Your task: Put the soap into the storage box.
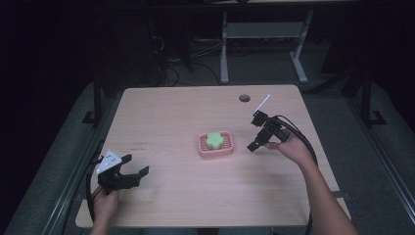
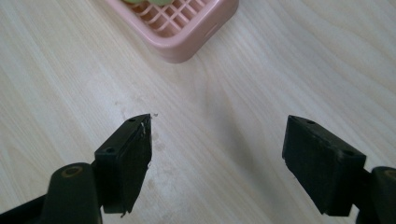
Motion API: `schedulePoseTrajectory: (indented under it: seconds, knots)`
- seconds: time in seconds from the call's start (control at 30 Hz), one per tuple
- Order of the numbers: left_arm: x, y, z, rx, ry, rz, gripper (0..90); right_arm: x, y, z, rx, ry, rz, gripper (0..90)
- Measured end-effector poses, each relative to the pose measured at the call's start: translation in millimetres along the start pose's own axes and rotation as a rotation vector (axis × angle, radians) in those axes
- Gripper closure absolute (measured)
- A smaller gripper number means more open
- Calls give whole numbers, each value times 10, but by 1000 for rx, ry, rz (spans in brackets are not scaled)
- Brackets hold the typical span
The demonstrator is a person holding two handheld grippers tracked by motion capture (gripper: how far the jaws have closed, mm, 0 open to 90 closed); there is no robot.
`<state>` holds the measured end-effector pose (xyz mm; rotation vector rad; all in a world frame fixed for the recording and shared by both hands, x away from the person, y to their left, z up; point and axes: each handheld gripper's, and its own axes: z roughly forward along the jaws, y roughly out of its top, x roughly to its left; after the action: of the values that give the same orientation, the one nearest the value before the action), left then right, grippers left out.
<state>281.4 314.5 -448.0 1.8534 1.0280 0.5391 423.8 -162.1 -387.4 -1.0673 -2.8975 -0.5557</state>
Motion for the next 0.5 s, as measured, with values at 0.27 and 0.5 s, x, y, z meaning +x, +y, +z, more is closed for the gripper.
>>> schedulePoseTrajectory:
  seconds: [0.27,0.5]
  knots:
    - [-2,0,1,1,-1,0,141,-2,-86,10,0,6,1,240]
    - [-3,0,2,4,-1,0,141,2,-170,8,-3,8,3,240]
